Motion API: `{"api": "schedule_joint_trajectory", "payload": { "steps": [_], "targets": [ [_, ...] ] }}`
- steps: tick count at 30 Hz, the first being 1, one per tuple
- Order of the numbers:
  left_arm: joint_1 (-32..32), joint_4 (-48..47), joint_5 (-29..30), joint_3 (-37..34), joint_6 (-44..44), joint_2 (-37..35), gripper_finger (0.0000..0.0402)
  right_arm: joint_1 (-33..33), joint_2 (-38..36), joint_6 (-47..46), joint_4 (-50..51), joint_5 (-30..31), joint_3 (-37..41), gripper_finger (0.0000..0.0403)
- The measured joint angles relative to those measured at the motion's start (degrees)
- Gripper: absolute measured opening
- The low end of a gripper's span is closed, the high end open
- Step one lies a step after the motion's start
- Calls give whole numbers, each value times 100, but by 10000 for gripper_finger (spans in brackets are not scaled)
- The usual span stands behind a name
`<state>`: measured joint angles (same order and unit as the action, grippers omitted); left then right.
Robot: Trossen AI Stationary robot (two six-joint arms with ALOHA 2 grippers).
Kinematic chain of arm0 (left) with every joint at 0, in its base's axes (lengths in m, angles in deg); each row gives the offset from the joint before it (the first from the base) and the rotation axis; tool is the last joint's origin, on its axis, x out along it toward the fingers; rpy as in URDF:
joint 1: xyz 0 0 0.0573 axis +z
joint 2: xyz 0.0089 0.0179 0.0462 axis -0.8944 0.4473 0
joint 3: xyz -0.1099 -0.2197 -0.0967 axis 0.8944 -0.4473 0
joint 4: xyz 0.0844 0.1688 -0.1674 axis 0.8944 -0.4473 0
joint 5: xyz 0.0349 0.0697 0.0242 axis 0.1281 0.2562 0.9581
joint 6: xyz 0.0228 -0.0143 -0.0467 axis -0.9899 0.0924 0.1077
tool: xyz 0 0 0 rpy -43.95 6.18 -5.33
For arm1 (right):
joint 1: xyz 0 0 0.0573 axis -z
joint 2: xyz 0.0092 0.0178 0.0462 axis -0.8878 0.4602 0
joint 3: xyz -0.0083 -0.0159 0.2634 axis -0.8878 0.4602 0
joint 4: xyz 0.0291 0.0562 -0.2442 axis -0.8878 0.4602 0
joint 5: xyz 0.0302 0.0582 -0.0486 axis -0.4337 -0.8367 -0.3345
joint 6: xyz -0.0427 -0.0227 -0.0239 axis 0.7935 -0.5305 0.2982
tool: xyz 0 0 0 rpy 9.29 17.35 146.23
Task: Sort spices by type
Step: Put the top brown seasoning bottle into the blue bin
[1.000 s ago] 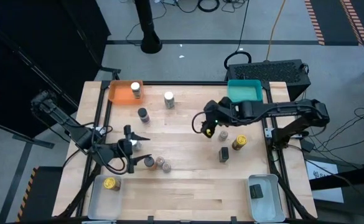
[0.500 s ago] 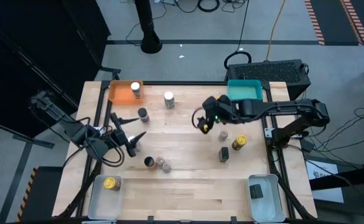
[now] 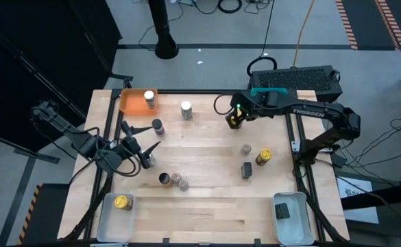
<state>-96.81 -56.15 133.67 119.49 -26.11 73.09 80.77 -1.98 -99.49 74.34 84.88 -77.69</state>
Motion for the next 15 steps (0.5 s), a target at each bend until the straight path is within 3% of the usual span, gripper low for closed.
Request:
{"api": "schedule_joint_trajectory", "payload": {
  "steps": [9,15],
  "targets": [
    [0,-9,2,0,-449,2,293,361,93,-148,345,-33,0,336],
    [0,-330,34,0,-417,-18,293,433,108,-266,1279,-744,0,336]
  ]
}}
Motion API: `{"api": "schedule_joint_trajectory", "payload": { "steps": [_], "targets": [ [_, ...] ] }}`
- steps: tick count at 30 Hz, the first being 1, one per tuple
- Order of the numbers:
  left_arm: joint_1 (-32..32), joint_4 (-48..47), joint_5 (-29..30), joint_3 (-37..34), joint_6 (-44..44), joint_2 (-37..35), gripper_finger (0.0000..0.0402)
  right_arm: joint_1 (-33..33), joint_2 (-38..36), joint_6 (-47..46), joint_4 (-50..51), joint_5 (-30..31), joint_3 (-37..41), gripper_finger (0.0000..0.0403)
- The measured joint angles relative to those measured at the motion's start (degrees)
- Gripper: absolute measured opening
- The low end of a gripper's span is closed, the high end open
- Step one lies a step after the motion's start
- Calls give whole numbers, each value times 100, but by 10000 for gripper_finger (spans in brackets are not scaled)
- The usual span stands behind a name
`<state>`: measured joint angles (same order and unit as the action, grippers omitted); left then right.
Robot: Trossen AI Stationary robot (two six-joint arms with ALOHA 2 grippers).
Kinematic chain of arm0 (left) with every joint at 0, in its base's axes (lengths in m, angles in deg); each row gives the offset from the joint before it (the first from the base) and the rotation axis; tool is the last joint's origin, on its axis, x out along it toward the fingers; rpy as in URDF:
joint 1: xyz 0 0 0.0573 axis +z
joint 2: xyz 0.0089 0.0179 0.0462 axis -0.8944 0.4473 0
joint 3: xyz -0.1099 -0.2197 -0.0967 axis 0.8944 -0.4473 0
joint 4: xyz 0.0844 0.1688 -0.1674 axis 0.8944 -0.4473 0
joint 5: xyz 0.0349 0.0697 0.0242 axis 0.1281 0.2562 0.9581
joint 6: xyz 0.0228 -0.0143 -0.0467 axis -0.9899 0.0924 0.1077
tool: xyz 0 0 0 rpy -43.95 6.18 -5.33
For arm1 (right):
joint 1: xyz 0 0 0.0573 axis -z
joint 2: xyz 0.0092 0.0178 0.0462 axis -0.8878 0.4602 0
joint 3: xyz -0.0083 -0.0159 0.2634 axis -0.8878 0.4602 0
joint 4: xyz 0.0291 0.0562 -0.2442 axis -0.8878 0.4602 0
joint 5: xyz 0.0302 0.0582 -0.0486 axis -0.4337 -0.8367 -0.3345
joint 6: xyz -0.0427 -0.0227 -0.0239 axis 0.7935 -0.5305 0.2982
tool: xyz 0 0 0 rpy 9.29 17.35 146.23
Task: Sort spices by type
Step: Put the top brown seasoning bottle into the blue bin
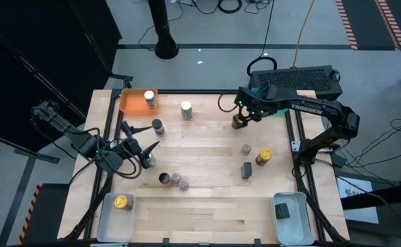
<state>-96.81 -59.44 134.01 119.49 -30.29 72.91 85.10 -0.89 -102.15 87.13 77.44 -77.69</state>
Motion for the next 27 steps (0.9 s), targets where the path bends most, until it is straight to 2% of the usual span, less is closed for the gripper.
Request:
{"api": "schedule_joint_trajectory", "payload": {
  "steps": [6,13,20,27],
  "targets": [
    [2,-7,2,0,-4,3,293,-226,0,-328,684,-600,0,336],
    [2,-30,8,0,-7,3,293,-769,135,-847,571,-639,0,336],
    [4,-158,18,2,-13,4,293,-1038,819,-937,296,-755,2,331],
    [4,-263,19,2,-3,3,293,-1188,1627,-436,285,-1007,7,325]
  ]
}}
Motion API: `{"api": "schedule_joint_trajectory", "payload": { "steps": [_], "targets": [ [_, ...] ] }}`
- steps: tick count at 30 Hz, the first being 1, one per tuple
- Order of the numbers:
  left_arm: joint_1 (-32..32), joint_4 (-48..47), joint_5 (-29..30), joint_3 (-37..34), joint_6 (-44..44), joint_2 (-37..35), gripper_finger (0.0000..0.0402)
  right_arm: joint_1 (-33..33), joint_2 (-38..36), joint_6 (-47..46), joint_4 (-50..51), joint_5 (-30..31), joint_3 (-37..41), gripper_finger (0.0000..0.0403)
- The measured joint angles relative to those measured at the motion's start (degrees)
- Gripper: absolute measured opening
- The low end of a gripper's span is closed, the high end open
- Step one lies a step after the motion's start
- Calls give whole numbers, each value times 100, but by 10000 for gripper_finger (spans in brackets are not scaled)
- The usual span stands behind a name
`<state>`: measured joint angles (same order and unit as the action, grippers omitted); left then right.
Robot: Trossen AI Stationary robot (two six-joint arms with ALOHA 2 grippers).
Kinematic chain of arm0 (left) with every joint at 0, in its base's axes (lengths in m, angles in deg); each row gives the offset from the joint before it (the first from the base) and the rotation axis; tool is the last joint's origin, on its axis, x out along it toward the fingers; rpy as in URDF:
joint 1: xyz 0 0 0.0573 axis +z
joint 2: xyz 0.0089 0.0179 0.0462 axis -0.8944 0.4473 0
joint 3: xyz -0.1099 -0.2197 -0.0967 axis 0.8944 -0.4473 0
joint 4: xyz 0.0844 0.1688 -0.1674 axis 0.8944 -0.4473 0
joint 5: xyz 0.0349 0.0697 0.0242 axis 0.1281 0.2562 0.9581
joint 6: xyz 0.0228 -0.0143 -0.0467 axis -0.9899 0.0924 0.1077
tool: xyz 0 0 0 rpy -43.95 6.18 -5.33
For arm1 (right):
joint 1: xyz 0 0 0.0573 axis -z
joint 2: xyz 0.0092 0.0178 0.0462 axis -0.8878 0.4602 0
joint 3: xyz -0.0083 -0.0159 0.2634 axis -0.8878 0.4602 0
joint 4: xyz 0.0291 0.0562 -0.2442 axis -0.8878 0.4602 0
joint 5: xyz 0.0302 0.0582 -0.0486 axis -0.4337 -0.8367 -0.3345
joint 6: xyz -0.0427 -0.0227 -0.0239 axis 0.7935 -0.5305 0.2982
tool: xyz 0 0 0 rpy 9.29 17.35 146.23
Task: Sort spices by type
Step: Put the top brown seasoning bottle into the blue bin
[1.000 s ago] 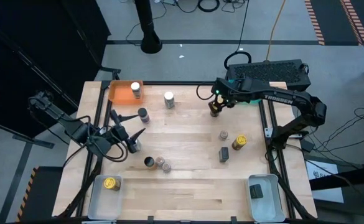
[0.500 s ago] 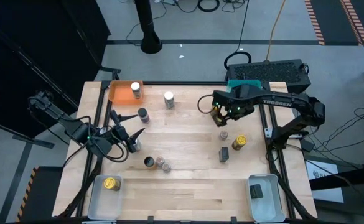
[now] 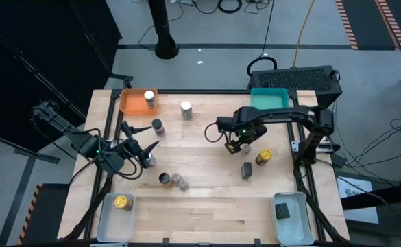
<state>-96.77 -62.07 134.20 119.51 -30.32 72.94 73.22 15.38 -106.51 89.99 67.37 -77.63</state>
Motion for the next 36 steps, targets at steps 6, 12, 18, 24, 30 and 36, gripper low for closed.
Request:
{"api": "schedule_joint_trajectory", "payload": {
  "steps": [6,12,18,24,30,36],
  "targets": [
    [0,2,0,0,1,0,293,-63,211,183,-202,-21,0,325],
    [0,-4,0,0,1,1,293,-60,195,260,-372,9,355,325],
    [0,-13,0,0,3,0,293,-58,101,325,-908,-13,914,325],
    [0,0,0,0,5,0,293,-59,82,370,-1295,-30,1149,324],
    [0,6,0,0,3,0,293,-58,82,331,-1319,11,1154,281],
    [0,7,0,0,5,0,293,-58,80,260,-1306,5,1154,179]
  ]
}}
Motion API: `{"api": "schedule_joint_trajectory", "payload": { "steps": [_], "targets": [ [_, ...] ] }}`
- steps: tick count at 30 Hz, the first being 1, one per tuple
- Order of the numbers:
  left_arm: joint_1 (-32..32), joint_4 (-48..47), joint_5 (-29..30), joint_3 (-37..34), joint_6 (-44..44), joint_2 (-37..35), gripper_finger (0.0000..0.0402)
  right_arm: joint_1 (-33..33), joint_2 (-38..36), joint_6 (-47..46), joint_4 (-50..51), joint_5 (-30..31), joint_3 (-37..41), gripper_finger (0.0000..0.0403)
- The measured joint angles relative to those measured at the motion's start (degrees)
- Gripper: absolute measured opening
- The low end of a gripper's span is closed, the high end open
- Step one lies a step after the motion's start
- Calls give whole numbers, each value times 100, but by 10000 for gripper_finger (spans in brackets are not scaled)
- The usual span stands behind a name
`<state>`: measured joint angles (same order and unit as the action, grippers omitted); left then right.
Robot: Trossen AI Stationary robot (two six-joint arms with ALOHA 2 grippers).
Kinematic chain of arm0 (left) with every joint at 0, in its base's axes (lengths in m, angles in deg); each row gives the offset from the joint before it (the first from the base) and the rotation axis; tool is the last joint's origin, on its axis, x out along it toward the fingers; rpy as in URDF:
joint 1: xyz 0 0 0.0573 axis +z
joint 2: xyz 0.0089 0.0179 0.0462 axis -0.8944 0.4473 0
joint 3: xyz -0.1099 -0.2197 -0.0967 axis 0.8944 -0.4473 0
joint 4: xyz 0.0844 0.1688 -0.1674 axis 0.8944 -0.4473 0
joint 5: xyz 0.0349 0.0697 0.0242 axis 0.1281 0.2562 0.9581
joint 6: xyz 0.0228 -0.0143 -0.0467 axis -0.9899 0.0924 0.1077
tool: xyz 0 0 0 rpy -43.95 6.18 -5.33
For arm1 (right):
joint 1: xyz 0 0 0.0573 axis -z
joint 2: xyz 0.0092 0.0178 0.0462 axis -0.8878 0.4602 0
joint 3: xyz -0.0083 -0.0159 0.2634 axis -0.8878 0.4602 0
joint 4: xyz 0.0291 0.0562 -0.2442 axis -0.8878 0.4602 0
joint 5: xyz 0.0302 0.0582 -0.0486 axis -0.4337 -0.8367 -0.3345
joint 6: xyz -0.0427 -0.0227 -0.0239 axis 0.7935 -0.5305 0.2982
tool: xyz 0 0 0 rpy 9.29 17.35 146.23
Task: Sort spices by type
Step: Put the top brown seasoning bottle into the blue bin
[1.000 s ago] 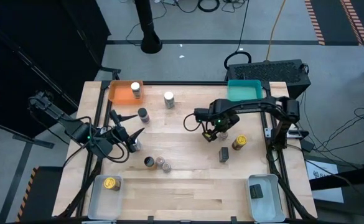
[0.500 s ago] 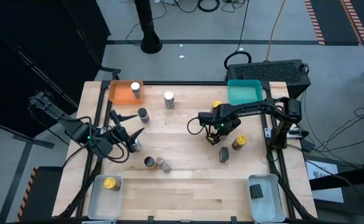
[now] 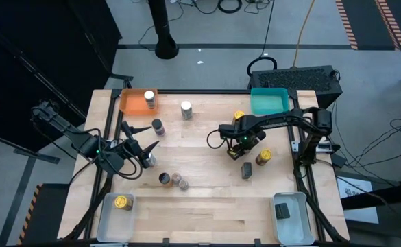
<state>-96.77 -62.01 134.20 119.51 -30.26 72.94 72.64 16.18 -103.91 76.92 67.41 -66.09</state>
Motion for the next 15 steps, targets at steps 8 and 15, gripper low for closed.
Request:
{"api": "schedule_joint_trajectory", "payload": {
  "steps": [8,15],
  "targets": [
    [1,-1,0,0,-3,0,293,19,6,149,569,69,-324,155],
    [1,-5,0,0,-6,0,293,276,-168,594,2699,655,-1991,155]
  ]
}}
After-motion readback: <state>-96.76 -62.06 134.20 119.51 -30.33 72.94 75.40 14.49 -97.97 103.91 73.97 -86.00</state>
